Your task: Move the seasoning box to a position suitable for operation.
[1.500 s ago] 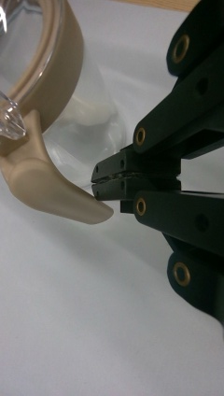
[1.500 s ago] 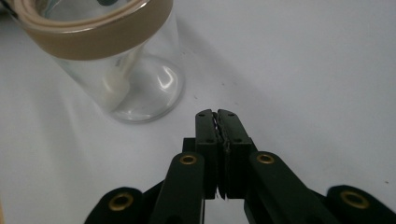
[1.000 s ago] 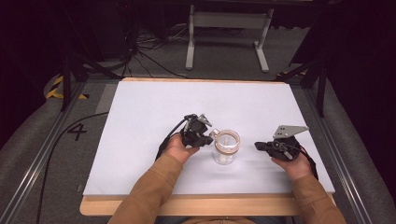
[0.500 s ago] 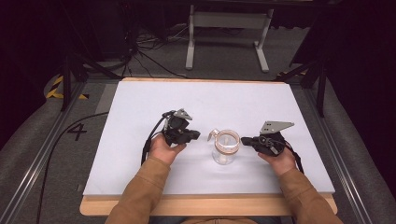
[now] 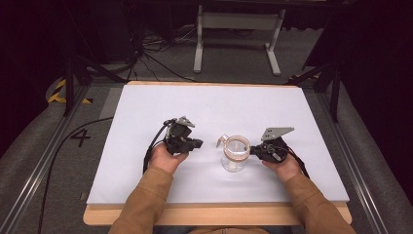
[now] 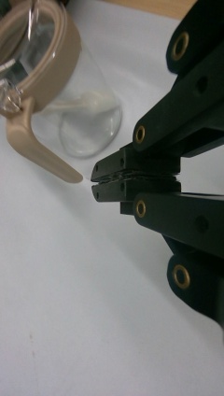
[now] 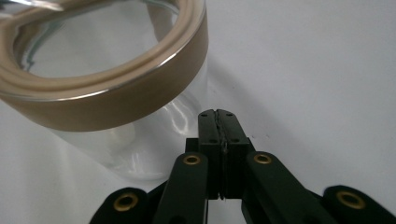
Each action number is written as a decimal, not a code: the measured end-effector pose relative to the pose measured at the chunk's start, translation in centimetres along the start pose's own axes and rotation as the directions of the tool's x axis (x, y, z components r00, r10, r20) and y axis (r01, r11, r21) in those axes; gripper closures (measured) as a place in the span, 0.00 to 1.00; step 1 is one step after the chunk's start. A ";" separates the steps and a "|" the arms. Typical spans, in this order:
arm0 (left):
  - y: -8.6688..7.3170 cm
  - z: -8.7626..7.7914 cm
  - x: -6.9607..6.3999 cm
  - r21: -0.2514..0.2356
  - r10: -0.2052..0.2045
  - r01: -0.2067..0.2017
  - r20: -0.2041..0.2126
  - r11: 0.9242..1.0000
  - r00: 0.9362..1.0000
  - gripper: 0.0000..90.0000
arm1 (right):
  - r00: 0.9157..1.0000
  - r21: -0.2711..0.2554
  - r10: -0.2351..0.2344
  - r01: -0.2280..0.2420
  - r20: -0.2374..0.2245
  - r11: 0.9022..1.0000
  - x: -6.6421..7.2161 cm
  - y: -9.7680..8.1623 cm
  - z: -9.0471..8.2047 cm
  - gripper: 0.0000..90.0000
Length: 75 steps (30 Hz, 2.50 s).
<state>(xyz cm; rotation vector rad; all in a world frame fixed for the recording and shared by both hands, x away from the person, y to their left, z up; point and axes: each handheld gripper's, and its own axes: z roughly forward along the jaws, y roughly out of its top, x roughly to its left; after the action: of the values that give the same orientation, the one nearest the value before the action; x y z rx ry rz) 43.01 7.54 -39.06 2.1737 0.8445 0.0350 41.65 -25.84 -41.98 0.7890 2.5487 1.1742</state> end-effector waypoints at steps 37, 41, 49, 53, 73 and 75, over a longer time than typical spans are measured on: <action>0.7 2.9 -0.6 0.019 0.235 -0.235 0.016 0.972 0.972 1.00 | 0.989 0.071 -0.099 0.107 -0.110 0.992 5.5 0.6 1.1 1.00; 0.6 3.2 -0.5 0.004 0.236 -0.236 0.024 0.972 0.972 1.00 | 0.981 0.071 -0.134 0.145 -0.139 0.987 6.5 1.0 1.8 0.99; 1.1 2.1 -0.1 -0.017 0.212 -0.212 0.014 0.977 0.977 1.00 | 0.982 0.051 -0.143 0.150 -0.124 0.987 6.4 0.8 1.2 0.99; 1.4 0.7 -0.2 -0.073 0.198 -0.195 0.024 0.978 0.980 1.00 | 0.986 0.045 -0.129 0.135 -0.107 0.990 5.9 0.7 0.7 0.99; 3.1 0.4 -1.6 -0.205 0.219 -0.188 0.145 0.961 0.965 1.00 | 0.990 -0.001 -0.097 0.098 -0.103 0.995 5.8 0.3 -0.5 0.99; 3.1 0.5 -1.5 -0.203 0.220 -0.189 0.145 0.961 0.965 1.00 | 0.990 -0.002 -0.098 0.098 -0.106 0.995 5.9 0.4 -0.6 0.99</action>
<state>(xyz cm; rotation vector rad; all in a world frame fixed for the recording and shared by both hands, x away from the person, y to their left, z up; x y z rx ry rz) 43.70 4.86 -36.87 2.0449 0.4978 0.0351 36.59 -22.72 -41.20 0.6099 2.6417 1.2112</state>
